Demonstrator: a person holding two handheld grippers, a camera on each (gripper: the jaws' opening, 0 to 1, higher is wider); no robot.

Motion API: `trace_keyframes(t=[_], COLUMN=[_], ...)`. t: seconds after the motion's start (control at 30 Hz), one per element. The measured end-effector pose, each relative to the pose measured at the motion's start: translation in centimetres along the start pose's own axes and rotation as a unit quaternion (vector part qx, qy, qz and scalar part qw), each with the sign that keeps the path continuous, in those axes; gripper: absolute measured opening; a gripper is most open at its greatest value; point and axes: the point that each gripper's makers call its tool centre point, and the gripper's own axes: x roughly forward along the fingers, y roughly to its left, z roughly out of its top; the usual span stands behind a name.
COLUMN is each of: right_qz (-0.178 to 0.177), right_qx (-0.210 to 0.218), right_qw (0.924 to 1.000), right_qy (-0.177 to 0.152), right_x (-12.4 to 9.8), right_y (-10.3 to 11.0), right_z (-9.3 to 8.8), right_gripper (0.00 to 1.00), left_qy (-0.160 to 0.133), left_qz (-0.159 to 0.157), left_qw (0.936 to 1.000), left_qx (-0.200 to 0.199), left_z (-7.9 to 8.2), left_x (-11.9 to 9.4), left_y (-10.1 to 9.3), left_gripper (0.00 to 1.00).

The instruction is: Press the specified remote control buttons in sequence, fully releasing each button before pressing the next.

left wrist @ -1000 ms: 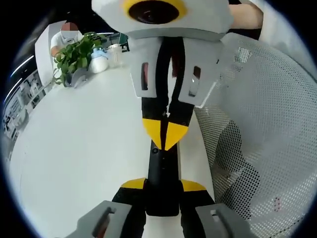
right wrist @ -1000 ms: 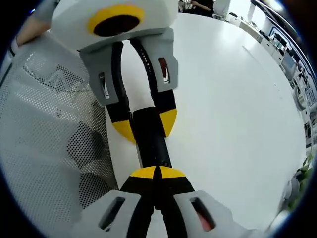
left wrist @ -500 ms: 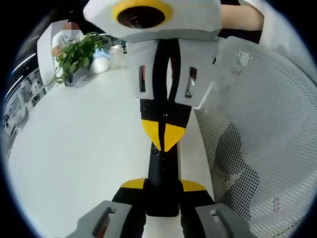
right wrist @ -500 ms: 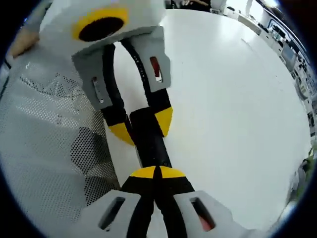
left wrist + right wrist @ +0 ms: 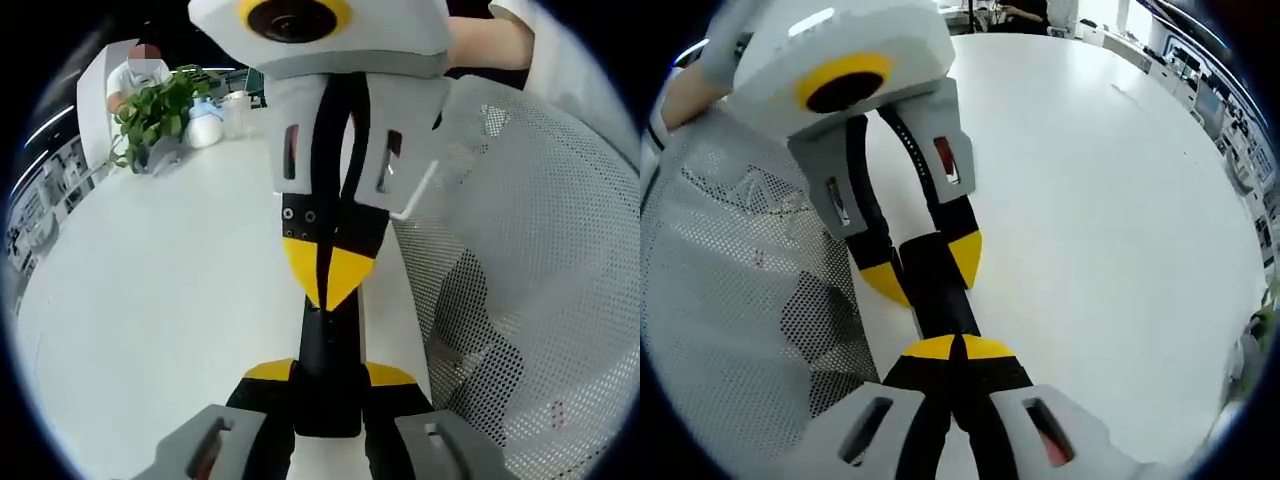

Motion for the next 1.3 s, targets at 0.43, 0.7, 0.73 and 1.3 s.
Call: trace_keyframes(t=[0.43, 0.7, 0.73, 1.3], right_qz=[0.0, 0.004, 0.004, -0.007], right_qx=[-0.012, -0.006, -0.006, -0.026], right_qw=[0.9999, 1.0, 1.0, 0.9996], right_qy=[0.005, 0.002, 0.002, 0.007], right_x=[0.04, -0.02, -0.02, 0.14], right_y=[0.27, 0.54, 0.54, 0.38], right_z=[-0.47, -0.6, -0.6, -0.64], right_gripper=[0.0, 0.0, 0.0, 0.0], left_qy=[0.004, 0.003, 0.004, 0.003], left_qz=[-0.004, -0.004, -0.004, -0.005], left_qw=[1.0, 1.0, 1.0, 1.0], left_qx=[0.005, 0.006, 0.006, 0.006], left_z=[0.12, 0.15, 0.15, 0.14], left_x=[0.17, 0.13, 0.12, 0.13], left_y=[-0.23, -0.27, -0.27, -0.22], left_gripper=[0.24, 0.24, 0.24, 0.24])
